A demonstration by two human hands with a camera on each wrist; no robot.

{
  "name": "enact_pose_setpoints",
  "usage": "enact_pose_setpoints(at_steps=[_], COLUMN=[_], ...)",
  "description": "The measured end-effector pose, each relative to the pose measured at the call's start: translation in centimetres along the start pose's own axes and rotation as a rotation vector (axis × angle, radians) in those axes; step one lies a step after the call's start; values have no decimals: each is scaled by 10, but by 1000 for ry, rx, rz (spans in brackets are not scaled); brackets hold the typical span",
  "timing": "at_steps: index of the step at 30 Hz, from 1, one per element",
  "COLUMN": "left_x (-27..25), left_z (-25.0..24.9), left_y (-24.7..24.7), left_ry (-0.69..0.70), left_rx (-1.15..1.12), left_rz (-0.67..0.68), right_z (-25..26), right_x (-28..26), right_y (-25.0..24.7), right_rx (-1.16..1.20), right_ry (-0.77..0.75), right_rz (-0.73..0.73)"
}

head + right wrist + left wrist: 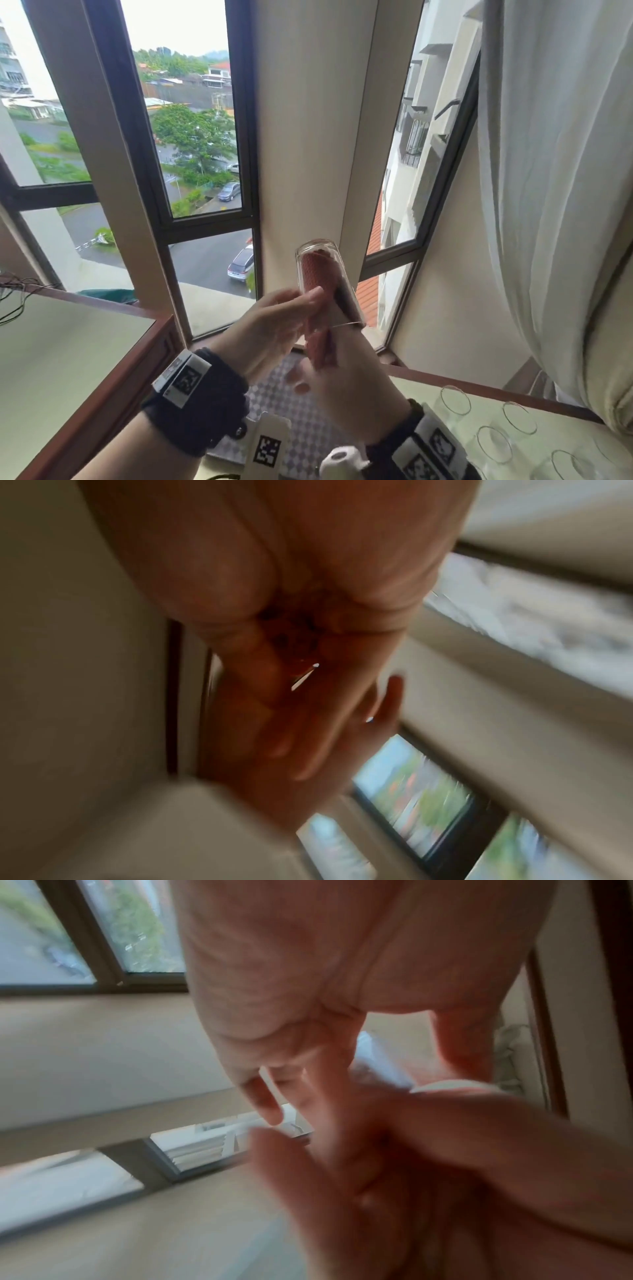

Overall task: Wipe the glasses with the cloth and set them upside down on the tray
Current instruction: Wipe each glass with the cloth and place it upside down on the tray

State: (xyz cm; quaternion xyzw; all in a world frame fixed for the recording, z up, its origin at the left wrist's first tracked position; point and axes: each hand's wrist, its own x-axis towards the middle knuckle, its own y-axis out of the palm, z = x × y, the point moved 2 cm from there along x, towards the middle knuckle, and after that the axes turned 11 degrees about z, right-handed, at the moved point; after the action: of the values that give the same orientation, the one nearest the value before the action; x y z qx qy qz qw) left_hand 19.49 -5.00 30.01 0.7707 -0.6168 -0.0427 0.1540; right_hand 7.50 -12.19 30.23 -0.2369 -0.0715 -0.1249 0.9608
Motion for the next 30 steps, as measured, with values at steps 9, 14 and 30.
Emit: enact_pose_setpoints(at_steps=[9, 14, 30], left_x=[11, 11, 11], left_z=[-11, -3, 3], left_y=[-2, -3, -4], left_ry=[9, -39, 19], left_rx=[259, 386, 331], left_rz=[-131, -205, -174], right_z=[-1, -9, -11], right_x=[10, 15, 15], right_y=[-4, -2, -4], right_rx=[-355, -654, -664], right_ry=[135, 143, 159], right_rz=[-58, -17, 7])
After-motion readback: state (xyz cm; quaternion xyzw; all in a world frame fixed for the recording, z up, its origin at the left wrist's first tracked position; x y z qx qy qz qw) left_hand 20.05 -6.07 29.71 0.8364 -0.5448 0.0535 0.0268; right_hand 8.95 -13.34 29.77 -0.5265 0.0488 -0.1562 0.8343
